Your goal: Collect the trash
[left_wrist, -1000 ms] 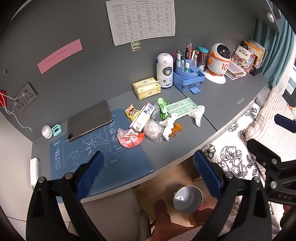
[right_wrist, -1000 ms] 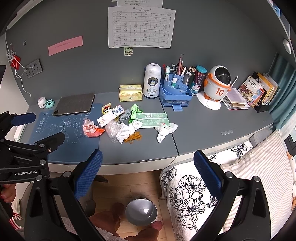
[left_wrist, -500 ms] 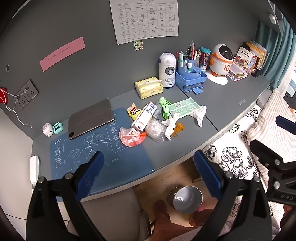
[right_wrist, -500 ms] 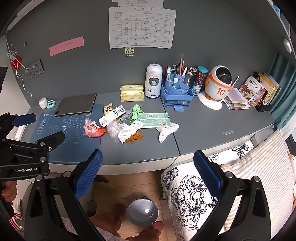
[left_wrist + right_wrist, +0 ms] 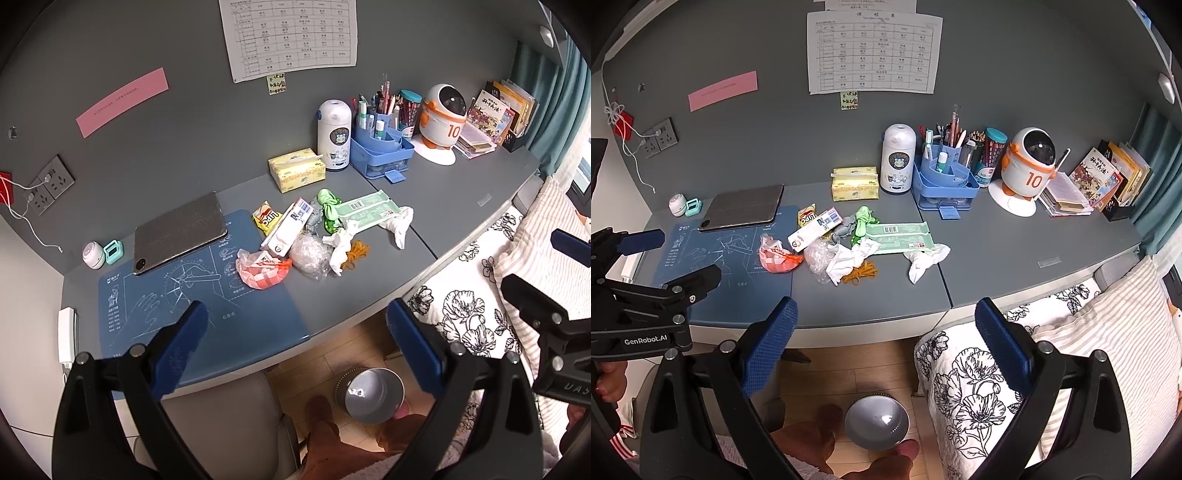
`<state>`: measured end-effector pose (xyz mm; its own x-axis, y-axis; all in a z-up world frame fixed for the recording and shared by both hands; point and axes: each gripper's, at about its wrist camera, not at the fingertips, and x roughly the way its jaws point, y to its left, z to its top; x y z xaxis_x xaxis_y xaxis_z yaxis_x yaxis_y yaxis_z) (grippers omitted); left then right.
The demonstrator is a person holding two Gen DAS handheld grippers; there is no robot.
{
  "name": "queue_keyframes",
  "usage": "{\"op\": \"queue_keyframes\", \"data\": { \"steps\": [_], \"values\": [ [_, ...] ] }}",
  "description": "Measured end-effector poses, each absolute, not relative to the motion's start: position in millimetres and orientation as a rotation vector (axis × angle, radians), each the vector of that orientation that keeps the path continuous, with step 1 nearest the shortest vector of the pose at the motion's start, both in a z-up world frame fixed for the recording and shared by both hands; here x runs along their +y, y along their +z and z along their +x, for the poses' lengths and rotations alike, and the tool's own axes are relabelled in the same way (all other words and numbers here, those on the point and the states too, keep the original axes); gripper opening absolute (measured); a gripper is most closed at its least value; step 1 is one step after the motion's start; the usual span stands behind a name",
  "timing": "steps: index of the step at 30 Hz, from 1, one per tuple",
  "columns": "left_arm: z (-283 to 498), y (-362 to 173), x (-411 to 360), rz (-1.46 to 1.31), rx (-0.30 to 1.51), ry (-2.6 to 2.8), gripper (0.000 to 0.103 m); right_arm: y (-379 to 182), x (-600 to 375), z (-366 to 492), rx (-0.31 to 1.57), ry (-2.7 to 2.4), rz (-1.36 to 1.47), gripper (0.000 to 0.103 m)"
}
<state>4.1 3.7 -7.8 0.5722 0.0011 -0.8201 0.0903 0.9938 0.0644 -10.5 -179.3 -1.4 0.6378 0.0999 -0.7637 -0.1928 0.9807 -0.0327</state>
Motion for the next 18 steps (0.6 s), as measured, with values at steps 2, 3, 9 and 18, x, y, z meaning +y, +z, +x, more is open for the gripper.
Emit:
{"op": "queue_keyframes", "data": {
  "steps": [2,3,9,18],
  "values": [
    [5,-8,3,0.103,0.963,-0.054,0.097,-3,-180,-10,0.868,0.167,-0.113,0.092],
    [5,-8,3,0.103,0.962,-0.054,0.097,-4,-180,-9,0.869,0.168,-0.113,0.092],
    [11,-12,5,0.094,0.97,-0.044,0.097,-8,-179,-5,0.883,0.177,-0.113,0.089],
    [25,-27,21,0.086,1.01,-0.024,0.097,-23,-166,15,0.924,0.213,-0.112,0.081]
  ]
}}
